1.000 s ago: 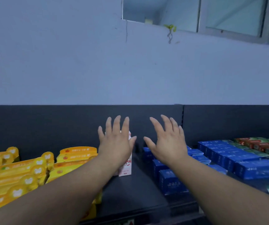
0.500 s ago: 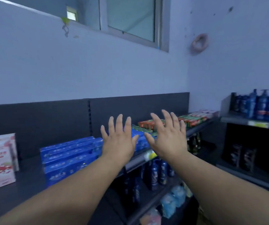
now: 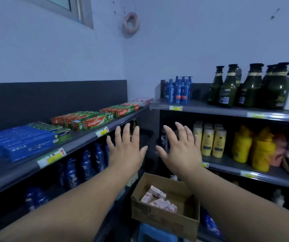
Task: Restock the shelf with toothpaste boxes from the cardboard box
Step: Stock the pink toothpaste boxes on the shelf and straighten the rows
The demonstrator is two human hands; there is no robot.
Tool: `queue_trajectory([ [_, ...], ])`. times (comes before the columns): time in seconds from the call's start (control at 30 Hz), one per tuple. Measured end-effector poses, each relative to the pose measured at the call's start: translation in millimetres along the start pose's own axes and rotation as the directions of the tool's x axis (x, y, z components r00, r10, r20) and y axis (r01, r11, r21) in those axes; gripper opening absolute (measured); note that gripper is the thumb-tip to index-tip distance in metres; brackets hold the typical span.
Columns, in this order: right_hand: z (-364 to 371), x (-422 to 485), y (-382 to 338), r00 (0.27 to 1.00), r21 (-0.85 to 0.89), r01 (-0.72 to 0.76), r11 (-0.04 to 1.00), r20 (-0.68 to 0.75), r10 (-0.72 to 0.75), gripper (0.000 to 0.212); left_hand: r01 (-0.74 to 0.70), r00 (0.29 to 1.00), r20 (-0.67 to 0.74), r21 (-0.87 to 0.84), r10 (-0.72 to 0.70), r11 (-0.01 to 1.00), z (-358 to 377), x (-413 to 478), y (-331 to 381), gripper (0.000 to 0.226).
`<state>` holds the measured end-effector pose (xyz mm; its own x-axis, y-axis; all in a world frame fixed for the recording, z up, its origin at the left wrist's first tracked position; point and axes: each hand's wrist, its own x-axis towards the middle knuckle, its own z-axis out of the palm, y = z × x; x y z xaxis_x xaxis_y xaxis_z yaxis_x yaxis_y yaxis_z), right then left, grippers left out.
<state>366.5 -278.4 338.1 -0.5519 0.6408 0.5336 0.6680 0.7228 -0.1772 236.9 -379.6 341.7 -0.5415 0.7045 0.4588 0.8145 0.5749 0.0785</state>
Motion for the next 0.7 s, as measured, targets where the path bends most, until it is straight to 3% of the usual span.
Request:
queue_trajectory([
  [0.27,76.3,24.5,55.8,0.991,-0.049,-0.097,0.994,0.083,0.101,0.070,-0.087,0.991,0.103,-0.026,0.089,0.996,85.5,48.8,28.8,0.070],
  [0.7,257.6,143.7,86.0,0.929,-0.153,-0.223,0.963,0.265,0.257,0.072,-0.157,0.955,0.242,-0.073,0.170,0.985,265.3,201.6,-14.7,0.069],
])
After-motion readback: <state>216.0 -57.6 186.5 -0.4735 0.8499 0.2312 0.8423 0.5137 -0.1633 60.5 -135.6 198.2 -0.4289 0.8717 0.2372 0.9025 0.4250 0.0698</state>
